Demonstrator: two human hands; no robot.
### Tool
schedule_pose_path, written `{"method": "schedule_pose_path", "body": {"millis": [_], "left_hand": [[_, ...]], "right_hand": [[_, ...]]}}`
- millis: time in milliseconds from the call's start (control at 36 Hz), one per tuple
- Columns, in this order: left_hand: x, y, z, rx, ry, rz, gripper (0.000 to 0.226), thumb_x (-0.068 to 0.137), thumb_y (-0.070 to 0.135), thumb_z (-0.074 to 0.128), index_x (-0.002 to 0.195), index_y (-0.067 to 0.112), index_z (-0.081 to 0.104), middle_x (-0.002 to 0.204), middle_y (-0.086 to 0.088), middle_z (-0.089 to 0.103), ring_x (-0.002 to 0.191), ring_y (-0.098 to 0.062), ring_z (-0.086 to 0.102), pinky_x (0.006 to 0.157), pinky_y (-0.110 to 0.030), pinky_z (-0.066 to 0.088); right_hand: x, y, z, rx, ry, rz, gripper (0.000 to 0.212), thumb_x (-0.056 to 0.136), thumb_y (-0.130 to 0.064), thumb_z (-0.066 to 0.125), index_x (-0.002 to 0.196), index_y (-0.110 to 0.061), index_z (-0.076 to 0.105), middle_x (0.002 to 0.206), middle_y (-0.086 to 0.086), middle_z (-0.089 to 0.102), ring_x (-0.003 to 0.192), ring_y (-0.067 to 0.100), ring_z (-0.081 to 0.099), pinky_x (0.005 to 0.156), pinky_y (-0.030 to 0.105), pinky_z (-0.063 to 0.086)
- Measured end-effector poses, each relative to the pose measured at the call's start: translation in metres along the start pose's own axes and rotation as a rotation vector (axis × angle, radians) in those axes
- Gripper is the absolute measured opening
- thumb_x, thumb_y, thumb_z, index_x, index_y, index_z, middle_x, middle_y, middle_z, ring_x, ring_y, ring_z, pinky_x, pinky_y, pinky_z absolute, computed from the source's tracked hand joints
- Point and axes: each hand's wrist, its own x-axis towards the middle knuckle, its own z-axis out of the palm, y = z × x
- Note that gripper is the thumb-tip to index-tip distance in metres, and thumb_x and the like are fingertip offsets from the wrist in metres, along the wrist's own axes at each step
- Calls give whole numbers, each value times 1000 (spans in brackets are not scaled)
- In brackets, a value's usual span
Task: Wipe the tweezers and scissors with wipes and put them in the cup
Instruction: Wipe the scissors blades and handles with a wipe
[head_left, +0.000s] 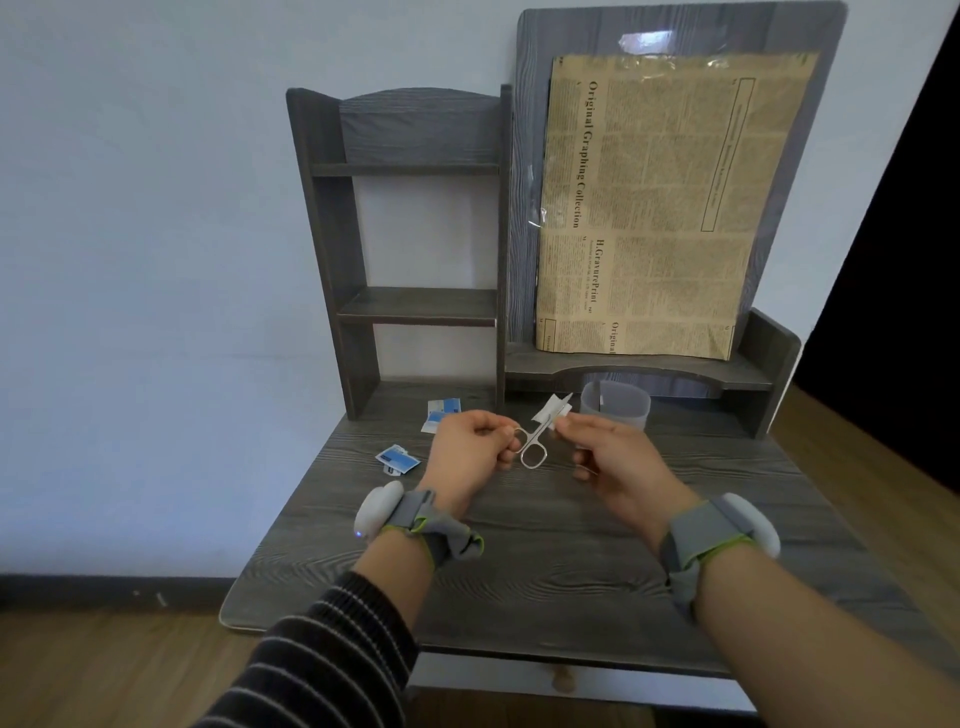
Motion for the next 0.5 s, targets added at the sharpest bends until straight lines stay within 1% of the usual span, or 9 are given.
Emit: {"method": "schedule_pose_path", "body": {"millis": [56,139,194,278,389,500], "left_hand": [[-1,0,2,22,-15,9,17,93,3,51,87,12,64,72,-3,63,60,-7,56,57,-15,51],[-3,3,4,40,-39,24,14,93,4,50,92,9,63,72,-2,62,61,-7,56,56,-11,51],[-2,4,4,63,-49,36,15,93,4,50,89,11,63,72,-1,62,61,-6,56,58,-12,52],[-2,3,6,76,-47,45,19,92,4,51,83,16,63,72,-1,64,60,-6,57,60,-16,52],[-4,1,7,82,-43,56,12,91,9,55,85,16,62,75,0,66,64,-8,60,64,-21,53],[-4,0,6,136,-66,68,11,91,14,57,83,20,62,77,0,65,69,-8,61,66,-23,54]], "right_hand": [[1,1,-1,-2,7,-7,21,81,-7,66,101,-1,64,73,2,61,54,8,38,41,15,31],[3,3,-2,0,12,-15,12,78,-8,69,89,-6,64,69,0,57,52,7,38,37,14,31],[5,4,-2,-7,8,-24,9,78,-9,70,83,-7,63,66,-1,55,51,8,37,36,13,30],[5,5,-2,-35,19,-44,9,77,-9,71,82,-6,63,63,-1,53,50,8,37,37,14,30],[6,3,-2,-27,69,-84,8,76,-8,72,78,-6,64,65,2,57,50,9,37,42,18,29],[6,0,-2,-15,118,-93,10,76,-8,73,73,-8,63,62,1,55,49,8,36,41,17,28]]}}
